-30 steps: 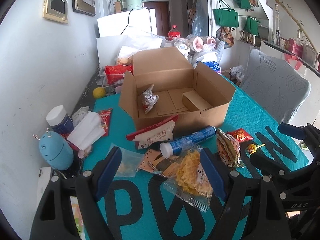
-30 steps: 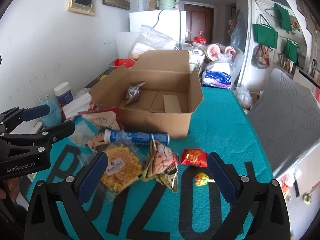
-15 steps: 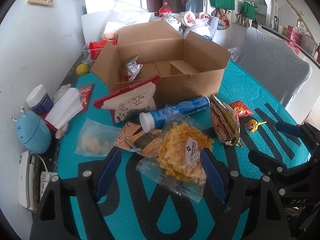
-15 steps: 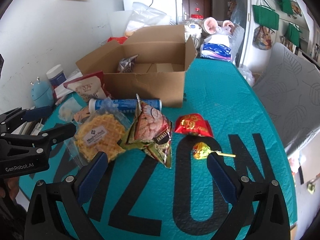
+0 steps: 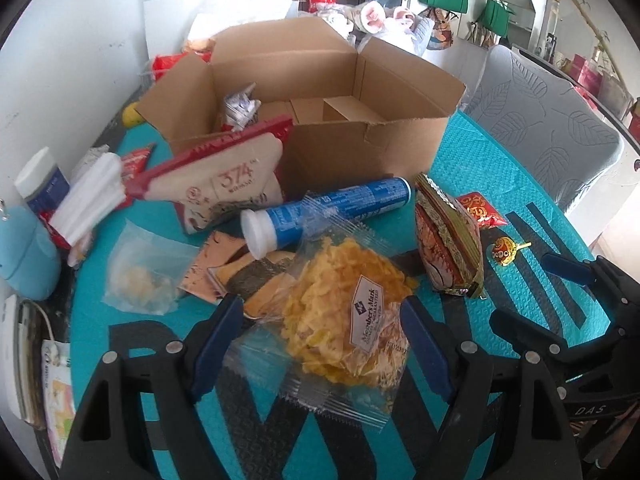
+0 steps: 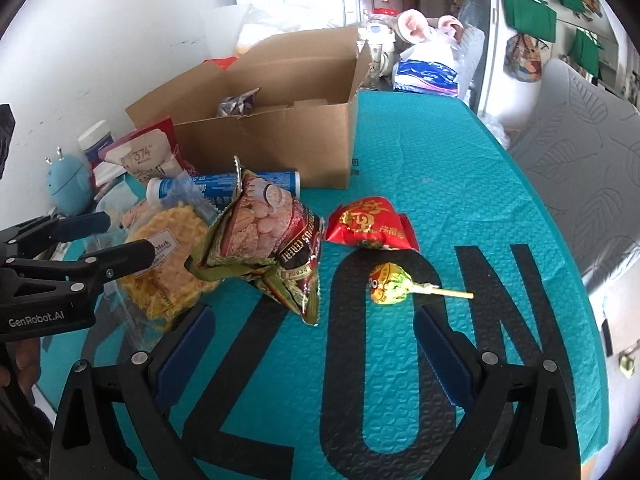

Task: Organize snacks
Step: 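Grasp the Member's Mark waffle bag with the left tool while the right tool grasps the yellow lollipop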

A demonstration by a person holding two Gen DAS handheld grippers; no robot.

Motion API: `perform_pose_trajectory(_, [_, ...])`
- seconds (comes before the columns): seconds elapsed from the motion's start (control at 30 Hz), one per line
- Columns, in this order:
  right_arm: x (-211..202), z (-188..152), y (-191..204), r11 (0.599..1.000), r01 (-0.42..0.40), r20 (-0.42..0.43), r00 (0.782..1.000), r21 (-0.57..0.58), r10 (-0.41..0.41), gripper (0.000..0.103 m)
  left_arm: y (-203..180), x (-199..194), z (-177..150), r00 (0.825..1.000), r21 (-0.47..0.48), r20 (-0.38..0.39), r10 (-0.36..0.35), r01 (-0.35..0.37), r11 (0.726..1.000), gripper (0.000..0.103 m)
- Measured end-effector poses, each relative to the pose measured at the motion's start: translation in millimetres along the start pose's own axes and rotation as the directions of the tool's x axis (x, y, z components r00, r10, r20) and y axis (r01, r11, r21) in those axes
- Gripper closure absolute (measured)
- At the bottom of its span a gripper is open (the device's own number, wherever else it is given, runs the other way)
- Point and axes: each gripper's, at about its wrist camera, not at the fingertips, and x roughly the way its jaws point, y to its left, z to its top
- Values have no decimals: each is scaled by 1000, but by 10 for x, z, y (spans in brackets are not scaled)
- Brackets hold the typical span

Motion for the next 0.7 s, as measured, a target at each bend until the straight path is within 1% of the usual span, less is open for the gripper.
perform_pose_trajectory(0.13, [43, 1, -55, 1000, -11, -9, 1000, 8, 11, 2, -71, 89, 16, 1000, 19, -25, 2, -2, 1000, 22])
perform_pose_trajectory(0.23, [82, -14, -103, 1000, -14, -20, 1000, 18, 15, 2, -179, 194, 22, 997, 65, -61, 37, -33, 997, 22])
perform_pose_trajectory(0.27, [98, -19, -119, 1000, -16, -24, 1000, 23, 17, 2, -206, 206, 18, 997, 76, -61, 41, -36, 996, 21])
perform_pose_trajectory(0.37, [135, -30, -168, 999, -19, -36, 999, 36, 20, 2, -278, 254, 32, 996, 95, -62, 67, -61, 994, 13])
perform_pose_trajectory(0.43, [152, -34, -204, 999, -16, -42, 999, 44, 18, 2, -320, 307, 39, 994, 109, -76, 81, -72, 991, 5])
perform_pose_trajectory(0.5, [160, -35, -243, 998, -15, -46, 999, 53, 17, 2, -352, 347, 34, 992, 114, -85, 94, -84, 990, 2])
perform_pose_trajectory(0.7, [165, -37, -342, 998, -9, -47, 999, 61, 12, 2, -430, 435, -7, 990, 141, -84, 114, -102, 985, 0])
